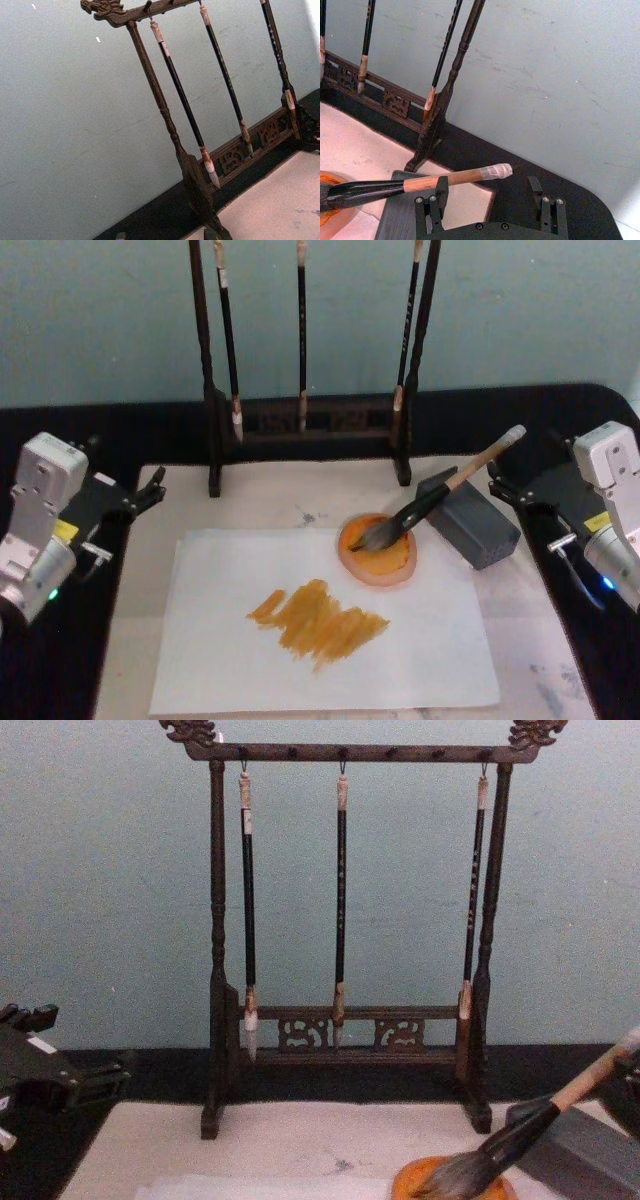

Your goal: Pick up the brush from the inkstone, write on the paper, then place the brush back to its original position.

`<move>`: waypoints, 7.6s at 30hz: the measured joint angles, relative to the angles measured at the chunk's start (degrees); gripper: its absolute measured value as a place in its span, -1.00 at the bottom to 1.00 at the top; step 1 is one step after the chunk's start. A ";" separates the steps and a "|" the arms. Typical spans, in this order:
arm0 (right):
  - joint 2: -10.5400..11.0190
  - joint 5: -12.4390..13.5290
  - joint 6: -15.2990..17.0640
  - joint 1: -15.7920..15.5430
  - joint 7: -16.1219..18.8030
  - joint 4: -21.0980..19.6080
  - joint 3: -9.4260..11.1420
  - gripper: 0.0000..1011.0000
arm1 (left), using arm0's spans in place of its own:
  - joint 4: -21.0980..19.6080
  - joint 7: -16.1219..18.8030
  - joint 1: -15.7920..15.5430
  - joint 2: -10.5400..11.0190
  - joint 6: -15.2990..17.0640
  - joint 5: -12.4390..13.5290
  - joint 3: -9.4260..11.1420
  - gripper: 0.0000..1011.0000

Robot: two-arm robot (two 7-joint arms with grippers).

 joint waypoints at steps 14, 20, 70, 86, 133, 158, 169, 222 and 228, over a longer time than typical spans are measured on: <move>0.00 0.00 0.00 0.00 0.00 0.00 0.00 0.98 | 0.00 0.00 0.00 0.00 0.00 0.00 0.00 1.00; 0.00 0.00 -0.01 0.00 0.00 0.00 0.00 0.98 | 0.00 0.00 0.00 0.00 0.00 0.00 0.00 1.00; -0.34 14.51 1.74 -5.55 9.39 -5.95 7.34 0.98 | 0.00 0.00 0.00 0.00 0.00 0.00 0.00 1.00; -6.20 48.23 15.42 -14.13 19.55 -7.93 19.59 0.98 | 0.00 0.00 0.00 0.00 0.00 0.00 0.00 1.00; -13.98 60.10 18.45 10.56 24.89 22.68 9.40 0.98 | 0.00 0.00 0.00 0.00 0.00 0.00 0.00 1.00; -13.90 60.19 18.36 10.42 24.74 22.48 9.41 0.33 | 0.00 0.00 0.00 0.01 0.00 0.00 0.00 1.00; -13.92 60.19 18.41 10.43 24.75 22.54 9.43 -0.36 | 0.00 0.00 0.00 0.00 0.00 0.00 0.00 1.00; -11.41 63.20 20.26 10.34 24.77 18.71 9.04 -0.68 | 0.00 0.00 0.00 0.00 0.00 0.00 0.00 1.00; -9.97 64.67 21.15 9.97 24.76 15.81 8.77 -0.68 | 0.00 0.00 0.00 0.00 0.00 0.00 0.00 1.00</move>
